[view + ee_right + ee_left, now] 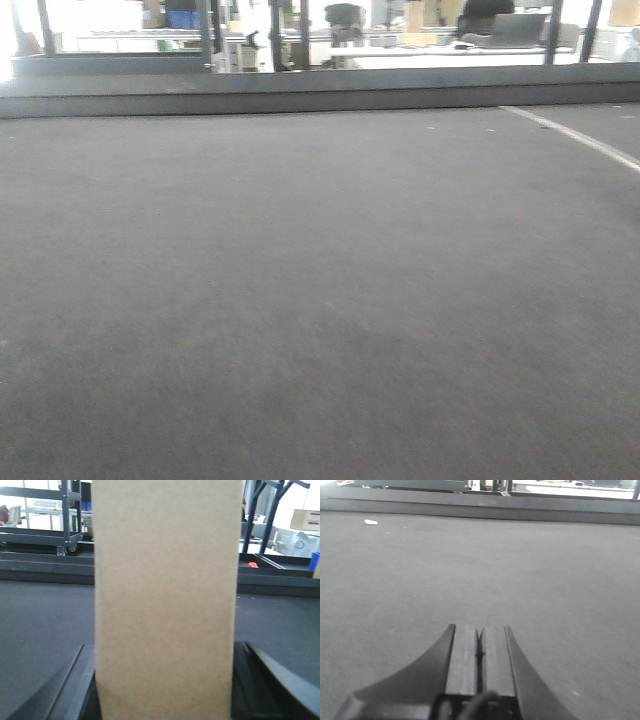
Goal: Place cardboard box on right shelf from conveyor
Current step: 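Hold the box in the right gripper while the base turns away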
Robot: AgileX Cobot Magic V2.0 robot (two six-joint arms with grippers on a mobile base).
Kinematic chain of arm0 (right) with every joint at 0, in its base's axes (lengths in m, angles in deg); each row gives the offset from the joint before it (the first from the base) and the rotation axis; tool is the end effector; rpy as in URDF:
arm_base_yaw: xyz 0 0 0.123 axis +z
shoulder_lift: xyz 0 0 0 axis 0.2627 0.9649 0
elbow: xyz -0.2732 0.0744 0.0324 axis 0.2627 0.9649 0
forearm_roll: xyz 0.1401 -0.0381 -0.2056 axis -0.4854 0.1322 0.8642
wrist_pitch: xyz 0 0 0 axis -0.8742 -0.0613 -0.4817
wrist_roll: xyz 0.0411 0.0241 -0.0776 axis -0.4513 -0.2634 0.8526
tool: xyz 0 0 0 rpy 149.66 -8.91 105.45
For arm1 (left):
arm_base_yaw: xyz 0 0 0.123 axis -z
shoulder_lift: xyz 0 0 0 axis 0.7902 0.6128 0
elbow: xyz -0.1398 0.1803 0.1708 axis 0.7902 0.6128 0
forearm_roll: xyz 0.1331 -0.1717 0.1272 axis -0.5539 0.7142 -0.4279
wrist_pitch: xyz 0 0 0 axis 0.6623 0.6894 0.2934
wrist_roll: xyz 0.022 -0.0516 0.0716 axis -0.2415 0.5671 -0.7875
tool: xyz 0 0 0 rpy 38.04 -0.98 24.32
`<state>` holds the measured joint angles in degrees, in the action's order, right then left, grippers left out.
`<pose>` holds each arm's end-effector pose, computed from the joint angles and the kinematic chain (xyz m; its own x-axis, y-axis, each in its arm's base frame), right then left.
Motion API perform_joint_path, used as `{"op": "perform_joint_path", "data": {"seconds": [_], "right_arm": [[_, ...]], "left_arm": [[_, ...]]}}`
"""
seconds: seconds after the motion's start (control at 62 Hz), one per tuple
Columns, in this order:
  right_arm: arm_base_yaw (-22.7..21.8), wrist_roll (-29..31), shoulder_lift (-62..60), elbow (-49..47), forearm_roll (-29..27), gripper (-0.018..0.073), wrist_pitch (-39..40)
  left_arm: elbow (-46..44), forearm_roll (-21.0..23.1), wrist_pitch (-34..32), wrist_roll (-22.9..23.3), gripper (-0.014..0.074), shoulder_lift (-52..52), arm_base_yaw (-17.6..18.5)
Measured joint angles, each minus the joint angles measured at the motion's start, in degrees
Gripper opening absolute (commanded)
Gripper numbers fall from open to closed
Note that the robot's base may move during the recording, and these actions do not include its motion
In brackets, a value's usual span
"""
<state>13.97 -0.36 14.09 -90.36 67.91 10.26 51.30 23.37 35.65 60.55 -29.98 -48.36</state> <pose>0.0583 0.0007 0.3216 0.0676 -0.0021 -0.9977 0.0019 1.0000 -0.0020 0.0563 -0.0046 0.1920 -0.0502 -0.0277 -0.9984 0.0746 0.9967 -0.0314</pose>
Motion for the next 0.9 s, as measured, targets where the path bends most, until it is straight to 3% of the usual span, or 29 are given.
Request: {"op": "perform_joint_path", "data": {"seconds": [0.903], "right_arm": [[0.0, 0.0, -0.13, 0.02, 0.0, 0.0042, 0.0]], "left_arm": [[0.0, 0.0, 0.0, 0.0, -0.0116, 0.0, 0.0]]}}
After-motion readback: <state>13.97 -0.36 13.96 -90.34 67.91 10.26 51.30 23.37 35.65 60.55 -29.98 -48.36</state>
